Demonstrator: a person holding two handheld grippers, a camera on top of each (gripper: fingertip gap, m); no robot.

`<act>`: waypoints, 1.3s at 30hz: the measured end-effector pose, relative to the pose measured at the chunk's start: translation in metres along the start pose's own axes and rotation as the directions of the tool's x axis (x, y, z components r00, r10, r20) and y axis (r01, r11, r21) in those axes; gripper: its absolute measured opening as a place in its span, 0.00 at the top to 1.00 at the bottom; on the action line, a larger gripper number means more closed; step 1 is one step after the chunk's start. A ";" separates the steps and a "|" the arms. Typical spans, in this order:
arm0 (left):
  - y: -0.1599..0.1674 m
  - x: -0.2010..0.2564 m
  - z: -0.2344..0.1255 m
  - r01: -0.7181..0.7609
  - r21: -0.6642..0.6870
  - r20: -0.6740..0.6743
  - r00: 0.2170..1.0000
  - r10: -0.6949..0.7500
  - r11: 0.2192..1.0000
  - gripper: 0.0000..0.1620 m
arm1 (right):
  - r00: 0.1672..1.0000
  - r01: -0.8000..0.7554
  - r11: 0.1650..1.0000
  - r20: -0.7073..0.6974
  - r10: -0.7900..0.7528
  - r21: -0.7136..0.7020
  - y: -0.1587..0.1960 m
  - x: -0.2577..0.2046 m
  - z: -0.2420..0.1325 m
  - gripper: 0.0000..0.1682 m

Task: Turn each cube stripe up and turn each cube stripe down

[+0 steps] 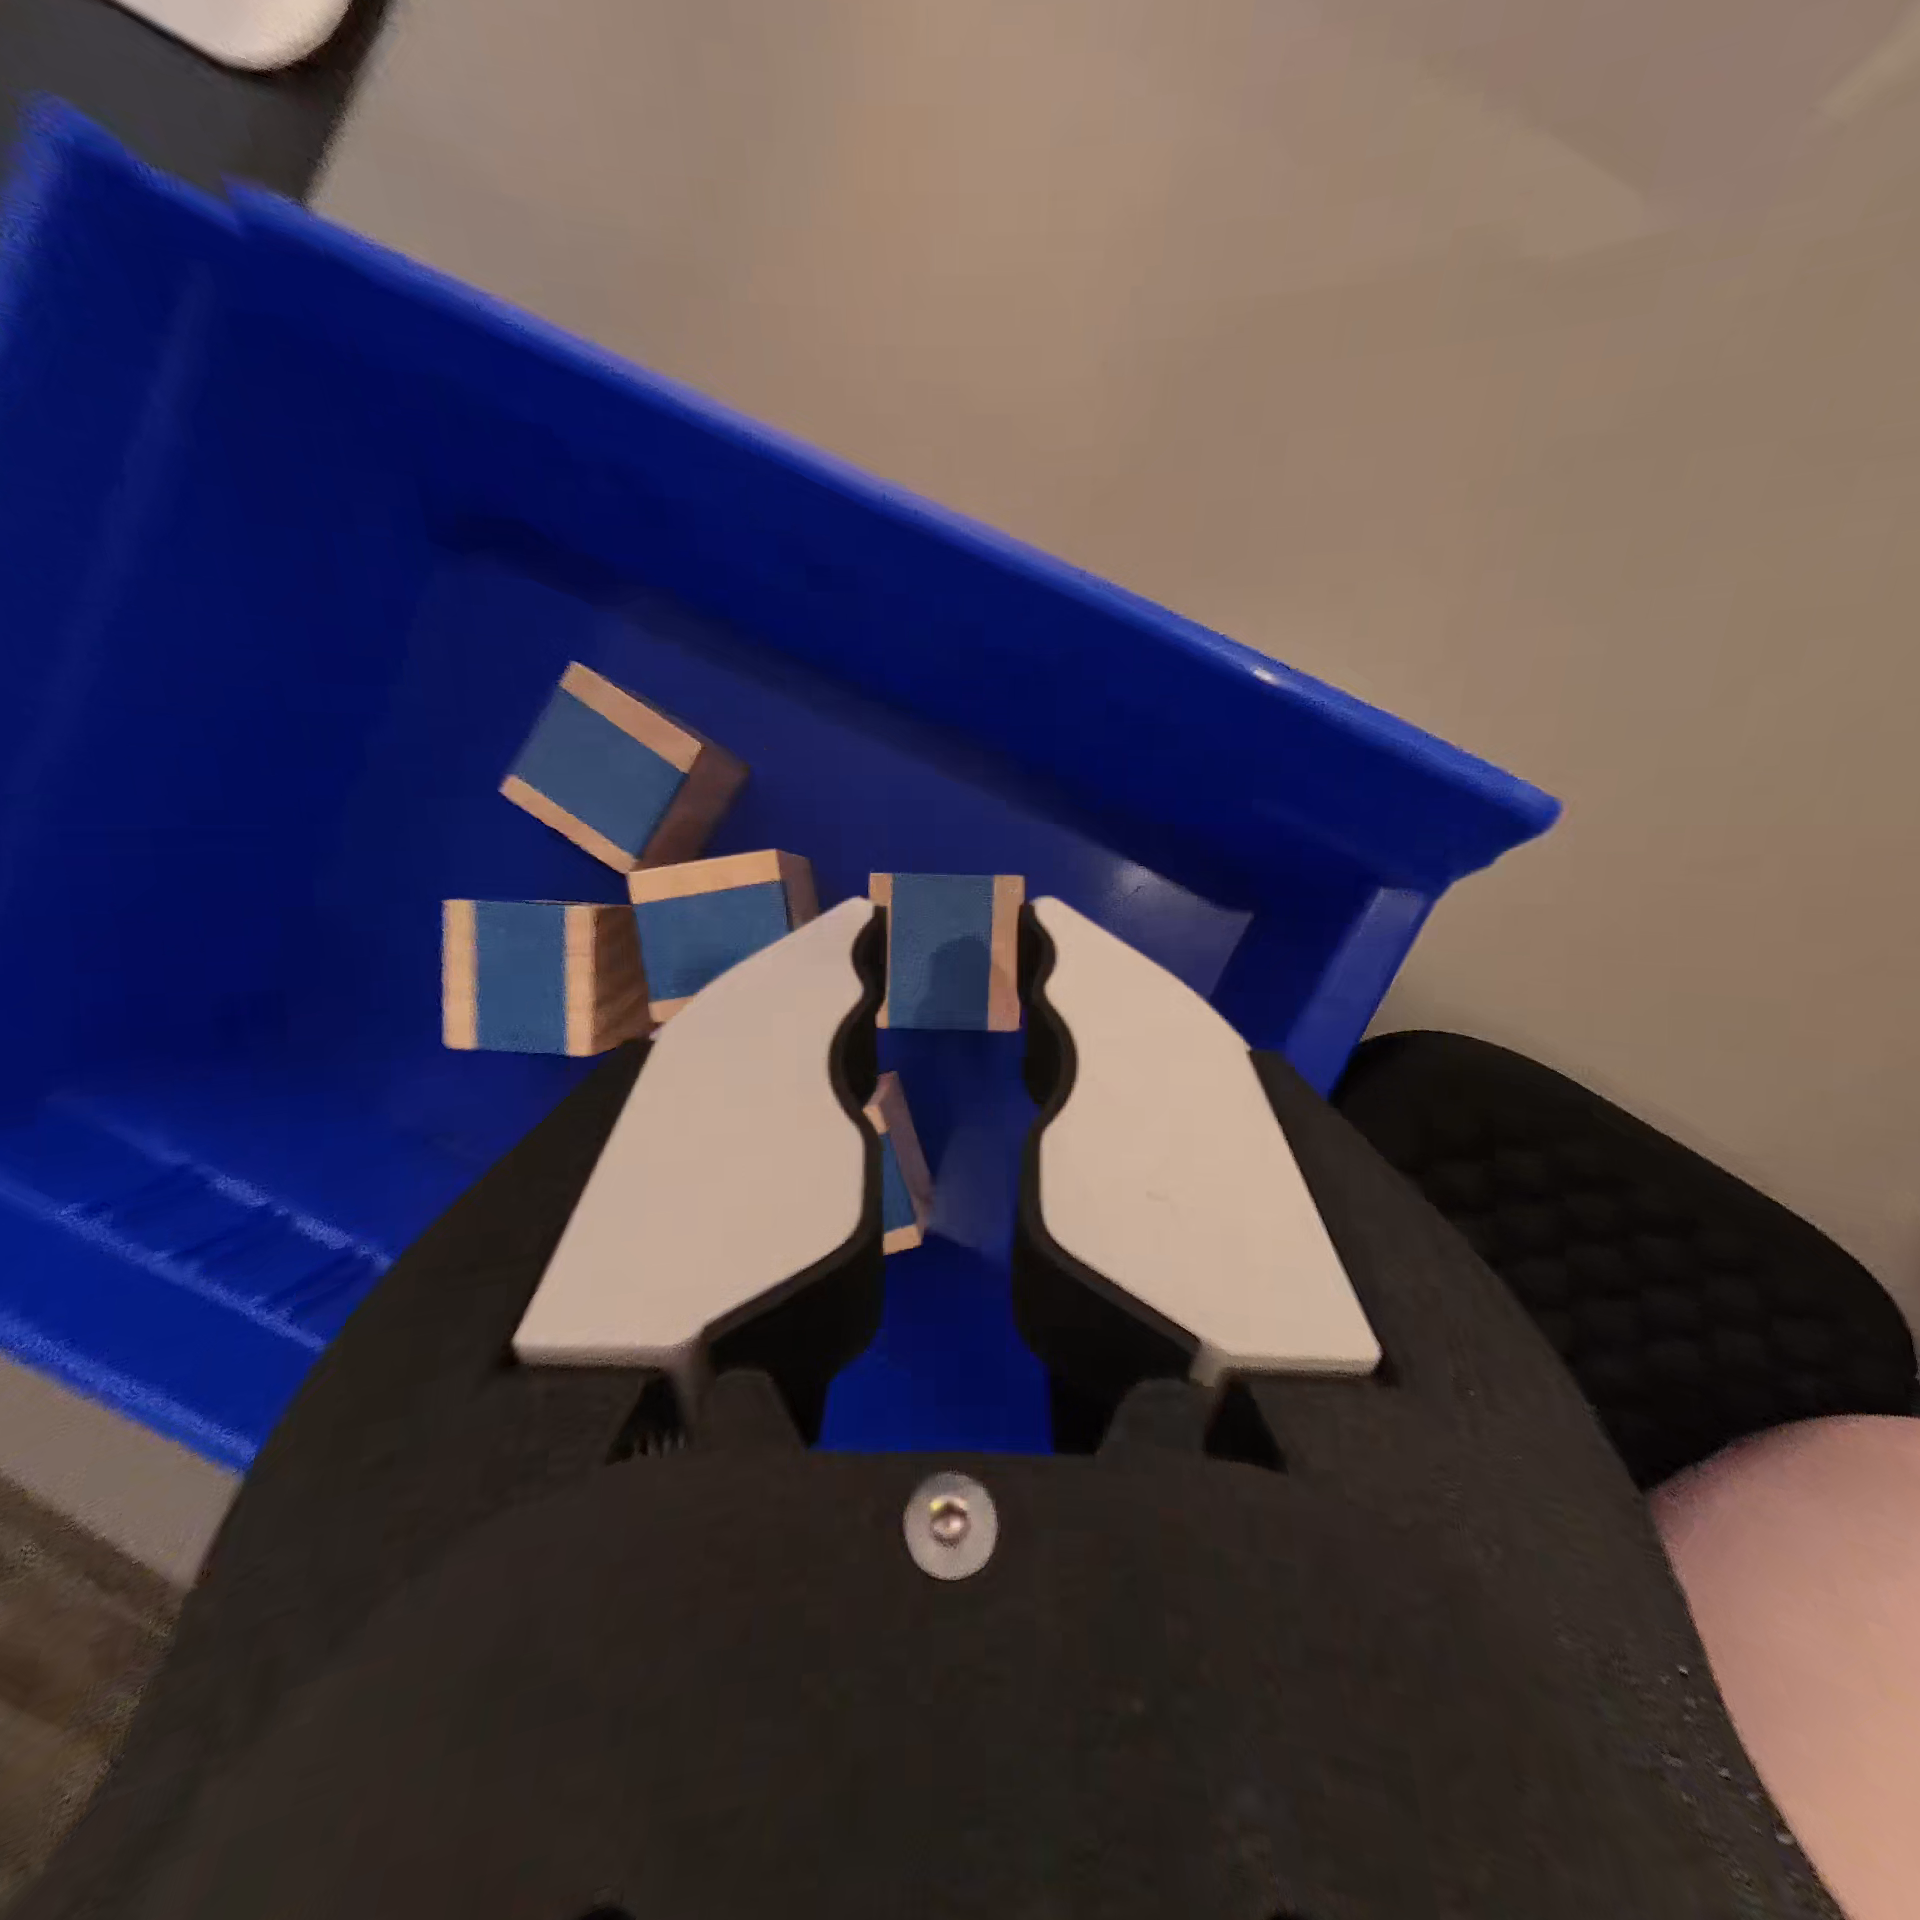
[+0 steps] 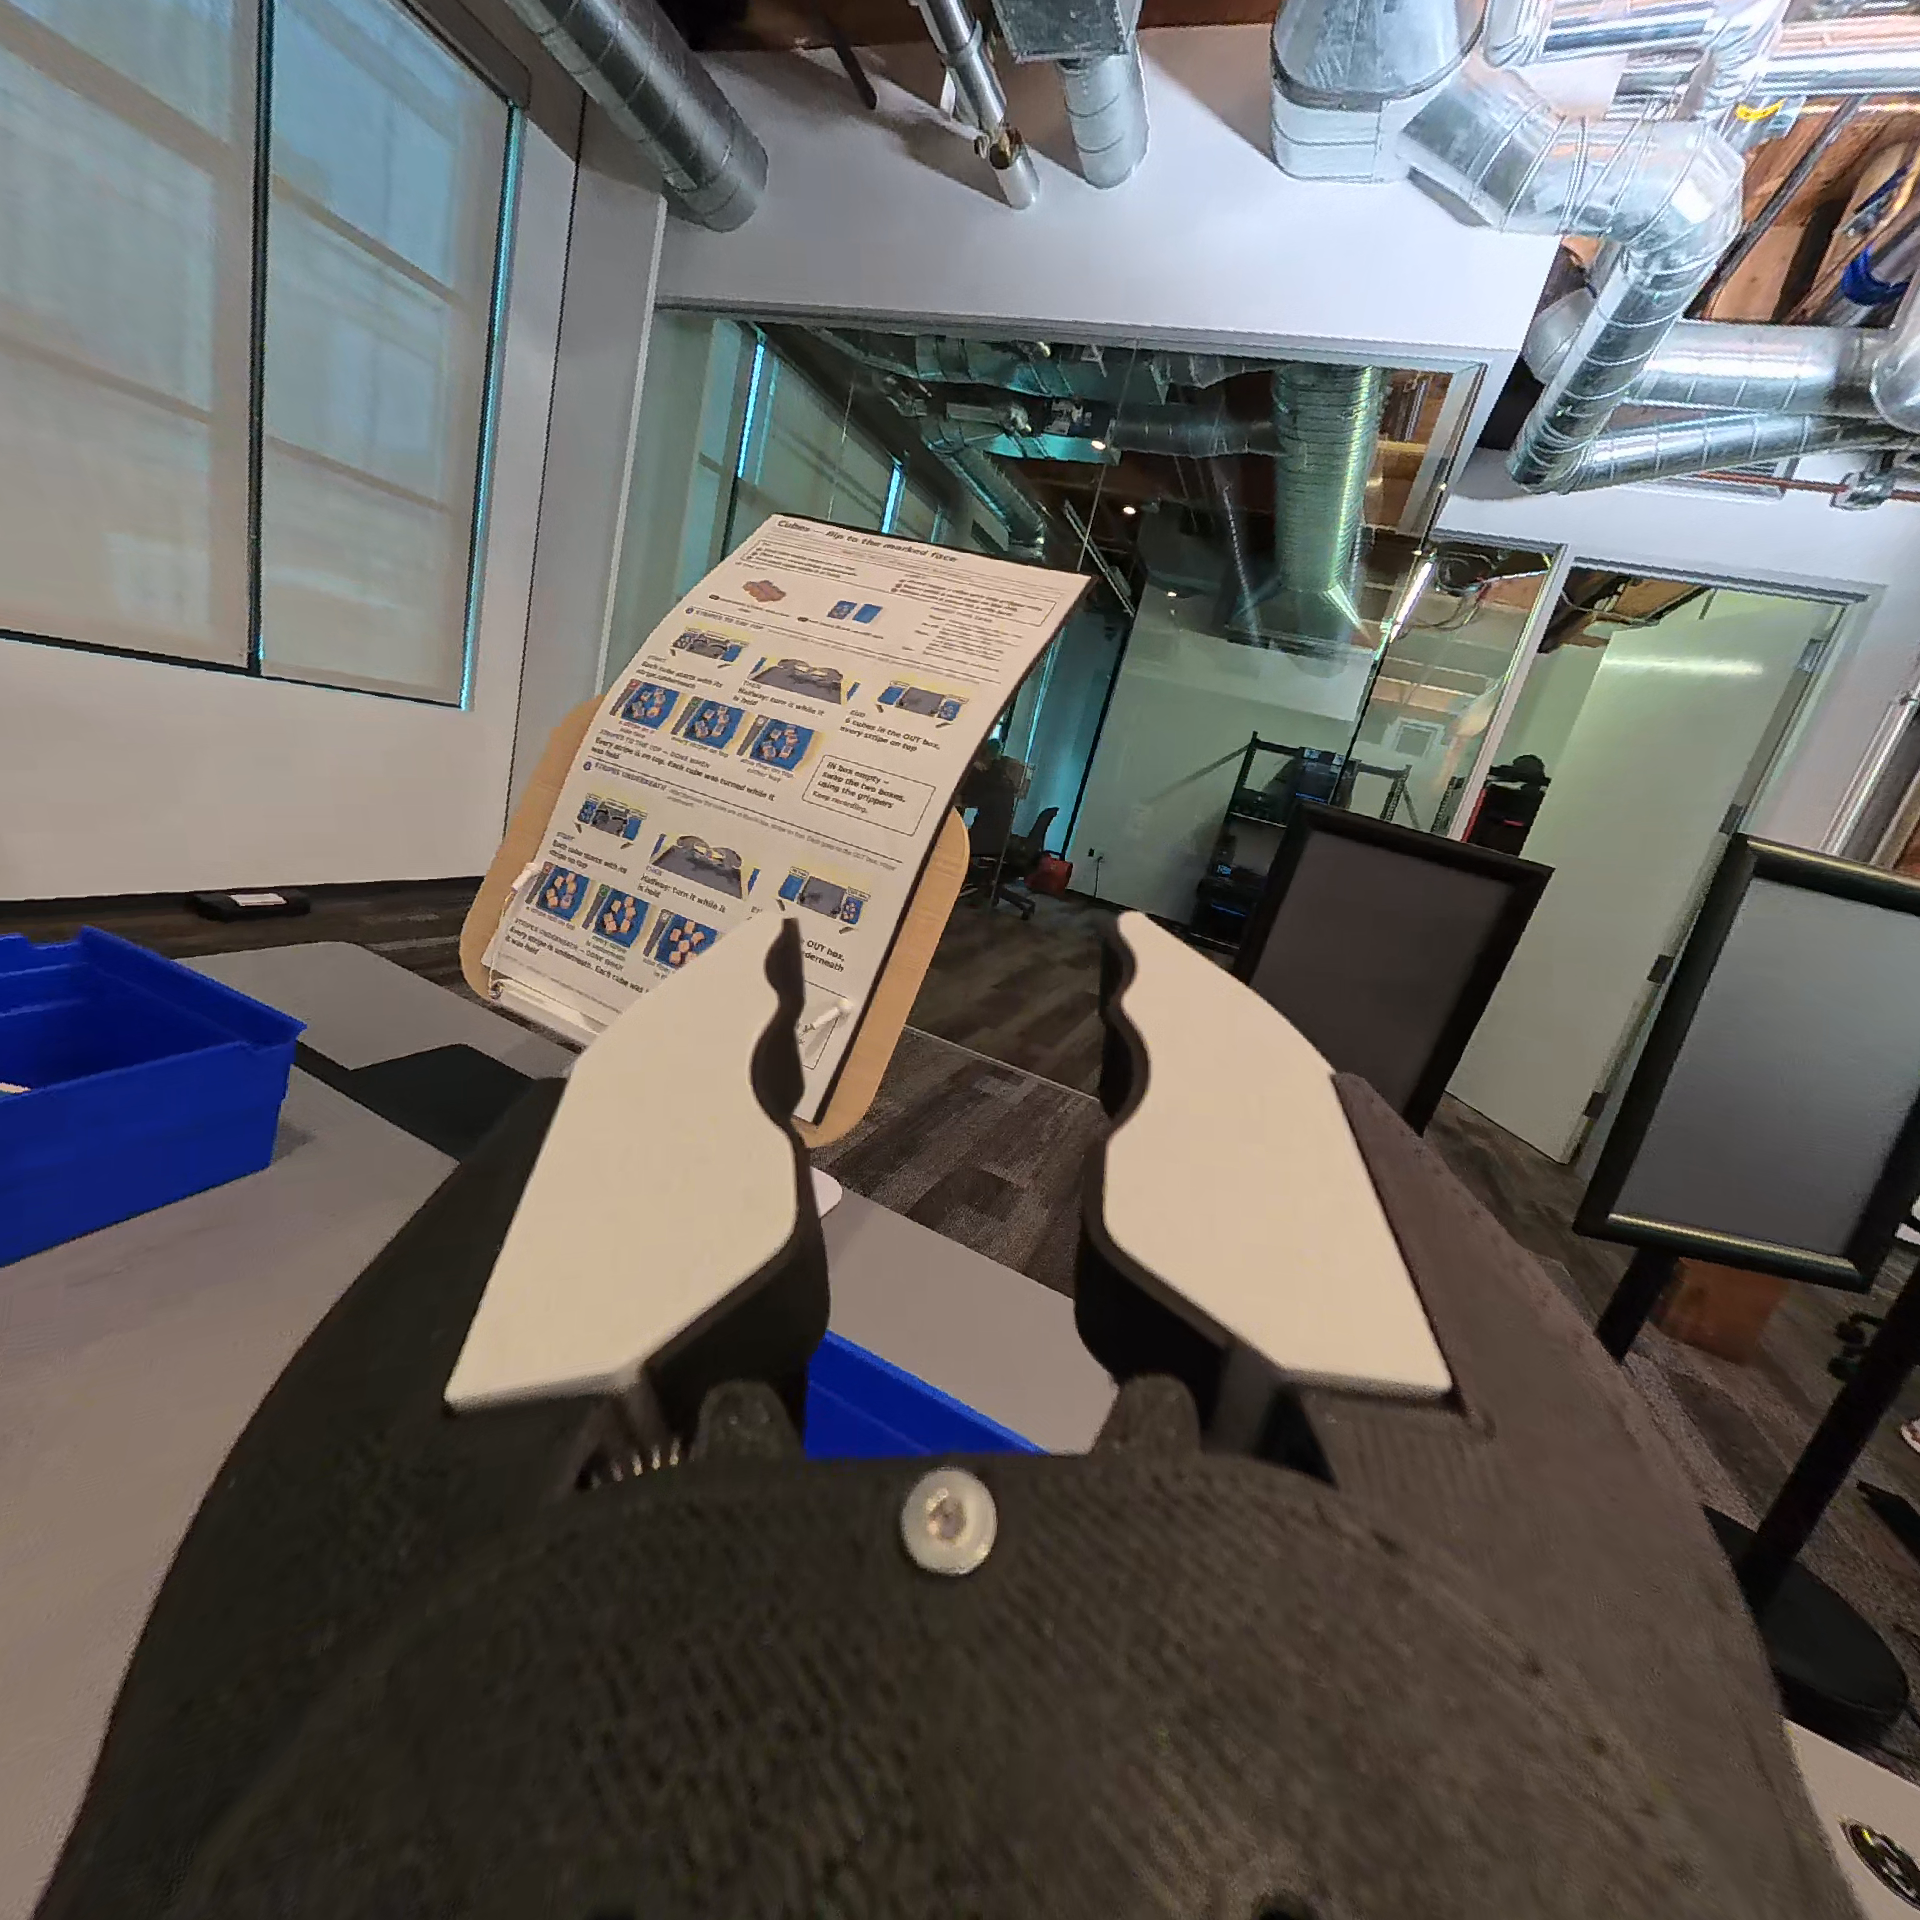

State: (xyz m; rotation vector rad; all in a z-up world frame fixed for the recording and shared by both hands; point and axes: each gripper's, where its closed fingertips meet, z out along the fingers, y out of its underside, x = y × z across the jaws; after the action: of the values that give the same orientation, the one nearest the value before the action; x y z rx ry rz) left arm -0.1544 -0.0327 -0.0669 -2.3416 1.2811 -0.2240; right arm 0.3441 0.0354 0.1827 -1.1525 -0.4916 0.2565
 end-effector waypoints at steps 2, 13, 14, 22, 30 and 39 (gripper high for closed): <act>0.008 0.003 0.012 0.050 -0.043 -0.061 0.997 -0.052 0.998 0.83 | 1.000 -0.004 1.000 0.002 0.004 -0.006 0.001 0.002 0.000 0.67; 0.034 -0.001 0.043 0.047 -0.266 -0.032 0.998 -0.057 0.963 0.71 | 1.000 -0.009 1.000 0.012 0.009 -0.017 0.003 0.003 -0.001 0.67; 0.035 0.000 0.045 0.046 -0.277 -0.039 0.998 -0.059 0.960 0.71 | 1.000 -0.009 1.000 0.012 0.009 -0.015 0.003 0.004 -0.001 0.67; 0.046 -0.002 0.057 0.015 -0.363 -0.030 0.999 -0.028 0.932 0.73 | 1.000 -0.017 1.000 0.019 0.018 -0.019 0.003 0.005 -0.002 0.67; 0.006 -0.009 -0.010 -0.040 -0.021 0.085 0.996 0.041 0.999 0.73 | 0.998 -0.024 1.000 0.052 0.024 -0.011 0.002 -0.008 0.005 0.68; -0.156 0.061 -0.137 0.039 0.838 -0.134 0.982 0.136 0.545 0.73 | 0.851 0.175 0.964 0.463 -0.250 0.198 -0.005 -0.207 0.037 0.66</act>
State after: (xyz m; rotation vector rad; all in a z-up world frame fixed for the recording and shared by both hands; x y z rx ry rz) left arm -0.0514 -0.0545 0.1223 -1.4438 0.9706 -0.8575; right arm 0.1461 -0.0275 0.1494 -0.8704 -1.0236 0.3856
